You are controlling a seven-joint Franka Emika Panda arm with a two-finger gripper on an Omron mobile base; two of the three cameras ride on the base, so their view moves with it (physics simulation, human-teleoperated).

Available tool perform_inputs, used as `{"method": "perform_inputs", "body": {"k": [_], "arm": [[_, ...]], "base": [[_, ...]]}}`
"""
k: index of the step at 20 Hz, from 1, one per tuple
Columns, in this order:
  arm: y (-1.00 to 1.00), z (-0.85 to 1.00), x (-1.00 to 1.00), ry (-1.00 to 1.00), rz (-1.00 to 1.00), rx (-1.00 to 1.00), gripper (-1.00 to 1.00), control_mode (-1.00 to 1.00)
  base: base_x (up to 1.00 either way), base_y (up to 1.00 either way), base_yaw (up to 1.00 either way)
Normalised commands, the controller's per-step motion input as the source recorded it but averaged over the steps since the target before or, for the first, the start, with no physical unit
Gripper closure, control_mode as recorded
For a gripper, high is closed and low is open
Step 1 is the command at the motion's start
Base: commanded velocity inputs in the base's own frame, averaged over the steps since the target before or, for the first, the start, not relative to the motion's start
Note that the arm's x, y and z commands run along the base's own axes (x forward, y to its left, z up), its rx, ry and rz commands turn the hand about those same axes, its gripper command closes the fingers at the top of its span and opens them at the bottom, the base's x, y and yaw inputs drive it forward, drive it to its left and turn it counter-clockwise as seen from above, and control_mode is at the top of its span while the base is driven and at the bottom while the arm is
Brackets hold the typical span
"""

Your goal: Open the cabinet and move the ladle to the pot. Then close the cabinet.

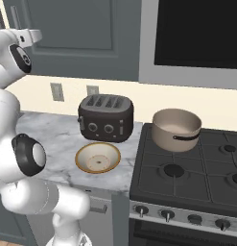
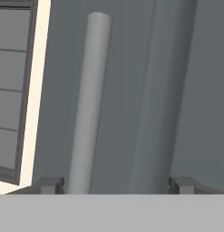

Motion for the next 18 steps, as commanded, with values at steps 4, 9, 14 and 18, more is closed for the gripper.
{"method": "perform_inputs", "body": {"k": [4, 9, 14, 18], "arm": [[0.27, 0.00, 0.02, 0.00, 0.02, 0.00, -1.00, -1.00], [0.25, -0.07, 0.38, 0.00, 0.00, 0.00, -1.00, -1.00], [0.22, -0.20, 0.51, 0.00, 0.00, 0.00, -1.00, -1.00], [0.18, -0.22, 0.47, 0.00, 0.00, 0.00, -1.00, -1.00]], "base": [[0.00, 0.00, 0.00], [0.00, 0.00, 0.00], [0.00, 0.00, 0.00], [0.00, 0.00, 0.00]]}}
